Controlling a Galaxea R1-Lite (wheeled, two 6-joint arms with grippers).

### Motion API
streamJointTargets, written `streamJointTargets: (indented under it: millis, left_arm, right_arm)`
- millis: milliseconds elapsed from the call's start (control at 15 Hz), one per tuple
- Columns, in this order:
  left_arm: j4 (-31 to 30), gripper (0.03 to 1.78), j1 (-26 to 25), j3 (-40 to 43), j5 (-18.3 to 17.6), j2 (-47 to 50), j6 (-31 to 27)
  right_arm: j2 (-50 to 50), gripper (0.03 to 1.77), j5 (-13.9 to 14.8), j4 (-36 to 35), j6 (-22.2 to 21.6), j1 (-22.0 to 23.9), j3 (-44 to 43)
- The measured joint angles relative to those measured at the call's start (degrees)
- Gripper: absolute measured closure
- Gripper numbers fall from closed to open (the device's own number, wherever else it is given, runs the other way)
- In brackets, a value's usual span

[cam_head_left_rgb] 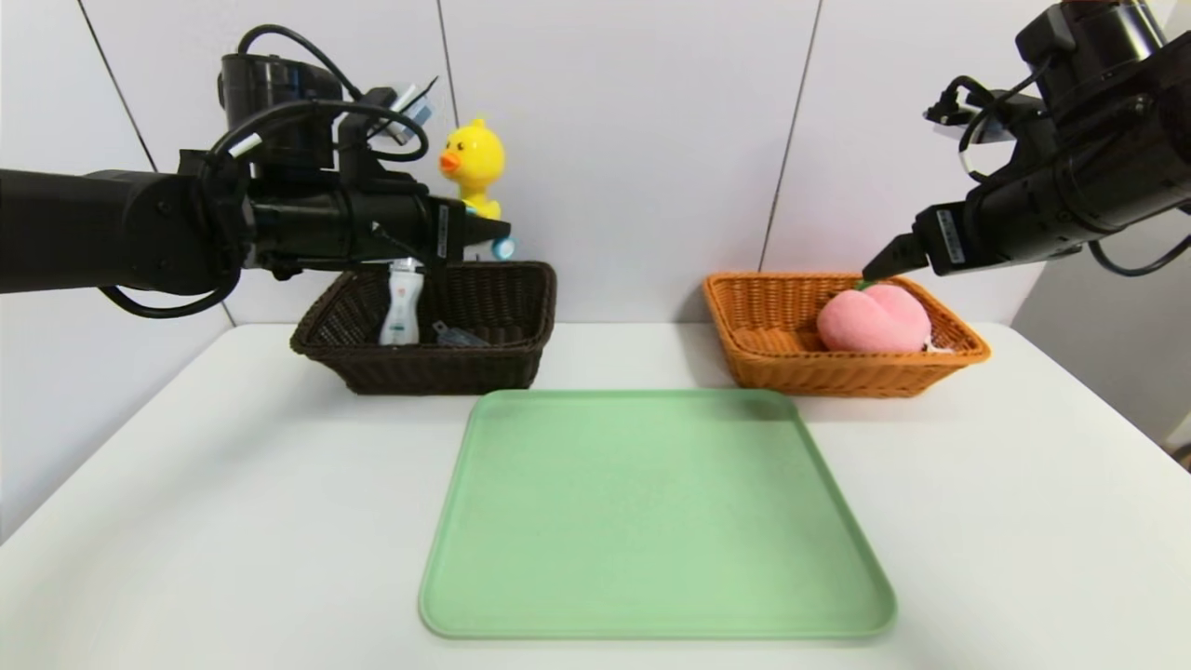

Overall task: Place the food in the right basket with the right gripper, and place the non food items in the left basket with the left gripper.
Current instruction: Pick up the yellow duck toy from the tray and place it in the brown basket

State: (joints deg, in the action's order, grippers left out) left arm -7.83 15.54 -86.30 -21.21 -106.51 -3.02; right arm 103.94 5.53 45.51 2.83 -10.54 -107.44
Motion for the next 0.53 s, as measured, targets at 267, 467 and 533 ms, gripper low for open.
streamJointTargets:
  millis: [267, 467, 533]
  left_arm:
    - [-0.63, 0.96, -3.15, -0.2, 0.1, -4.21, -0.99]
    - [-1.27, 0.96, -3.84, -0.46, 0.29, -7.39, -0.91]
    - [-1.56, 0.96, -4.0, -0.66, 0.55, -8.33, -0.94]
  right_arm:
    - [-0.22, 0.1, 0.22, 0.02, -0.05, -0.01, 0.02]
    - [-0.39, 0.1, 0.33, 0.18, -0.13, 0.0, 0.02]
    - [-0.41, 0.1, 0.39, 0.22, -0.18, 0.0, 0.11]
